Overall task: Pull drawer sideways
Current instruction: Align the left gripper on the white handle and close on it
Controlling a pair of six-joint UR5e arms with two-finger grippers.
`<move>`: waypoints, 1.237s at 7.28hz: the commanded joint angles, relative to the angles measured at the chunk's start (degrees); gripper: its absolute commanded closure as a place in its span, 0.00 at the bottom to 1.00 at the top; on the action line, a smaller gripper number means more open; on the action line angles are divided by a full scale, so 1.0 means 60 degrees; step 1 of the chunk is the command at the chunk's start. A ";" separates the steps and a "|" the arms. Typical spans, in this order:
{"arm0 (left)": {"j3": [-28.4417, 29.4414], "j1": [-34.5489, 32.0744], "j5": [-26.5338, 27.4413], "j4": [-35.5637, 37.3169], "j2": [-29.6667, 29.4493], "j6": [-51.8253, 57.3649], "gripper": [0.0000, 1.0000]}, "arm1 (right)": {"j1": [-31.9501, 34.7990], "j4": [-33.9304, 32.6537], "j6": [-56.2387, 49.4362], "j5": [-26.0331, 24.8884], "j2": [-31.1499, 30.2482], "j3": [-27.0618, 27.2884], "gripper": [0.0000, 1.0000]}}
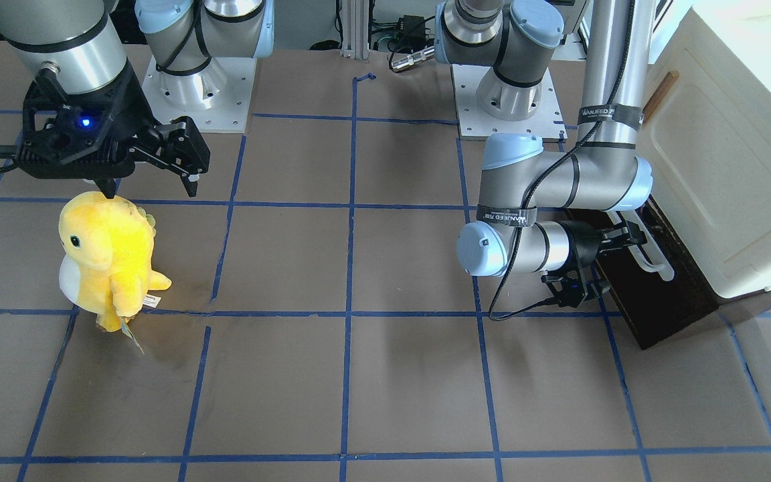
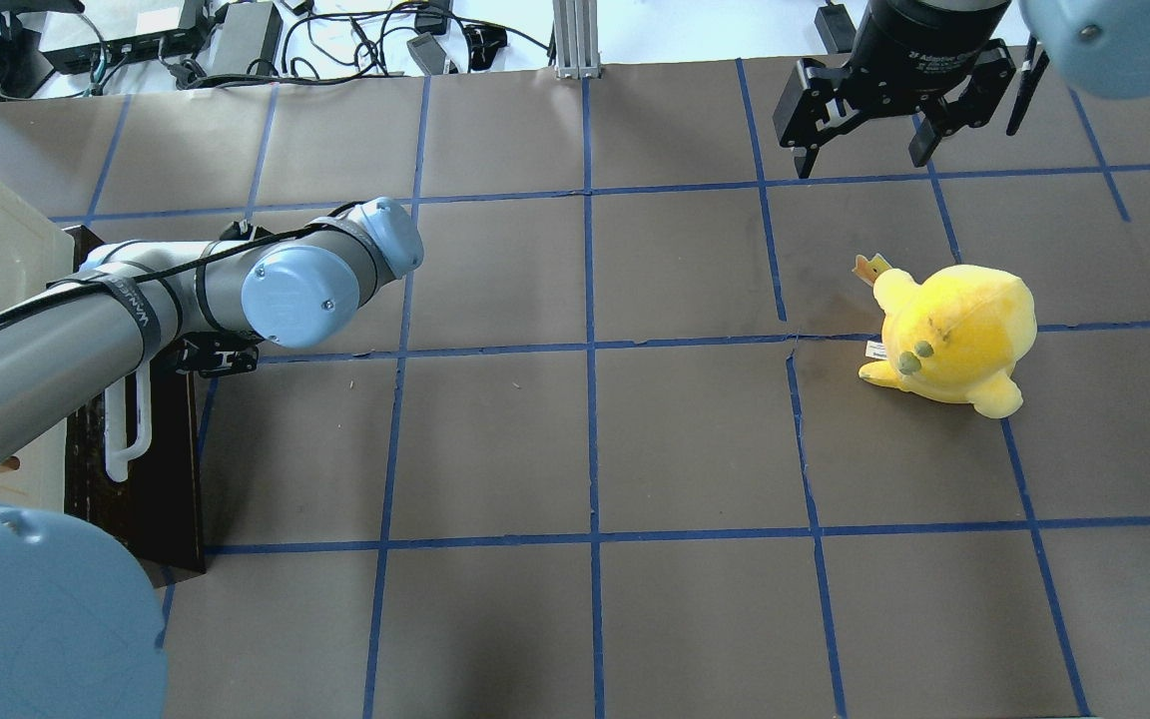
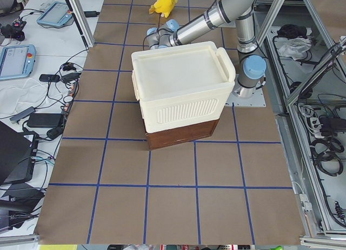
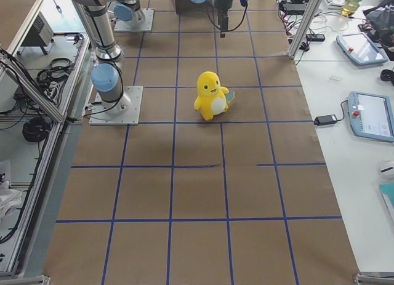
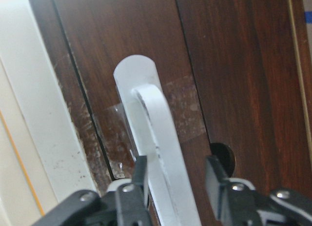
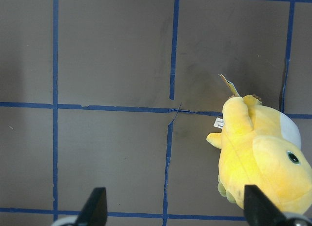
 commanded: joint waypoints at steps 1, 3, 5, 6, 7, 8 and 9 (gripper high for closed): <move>-0.0008 0.0015 0.0031 0.0000 -0.0030 0.0074 0.54 | 0.0000 0.0000 0.0005 0.0000 0.0000 0.0000 0.00; 0.0050 0.0000 -0.0027 0.0000 -0.0045 0.0104 0.66 | 0.0000 0.0000 0.0005 0.0000 0.0000 0.0000 0.00; 0.0065 0.0000 -0.0027 0.0000 -0.0045 0.0133 0.70 | 0.0000 0.0000 0.0005 0.0000 0.0000 0.0000 0.00; 0.0080 0.0000 -0.0027 0.0000 -0.0045 0.0148 0.70 | 0.0000 0.0000 -0.0010 0.0000 0.0000 0.0000 0.00; 0.0094 0.0000 -0.0013 0.0000 -0.0045 0.0162 0.70 | 0.0000 0.0000 -0.0010 0.0000 0.0000 0.0000 0.00; 0.0109 0.0000 -0.0013 0.0000 -0.0045 0.0177 0.70 | 0.0000 0.0000 0.0004 0.0000 0.0000 0.0000 0.00; 0.0124 0.0000 0.0002 0.0000 -0.0030 0.0206 0.72 | 0.0000 0.0000 0.0005 0.0000 0.0000 0.0000 0.00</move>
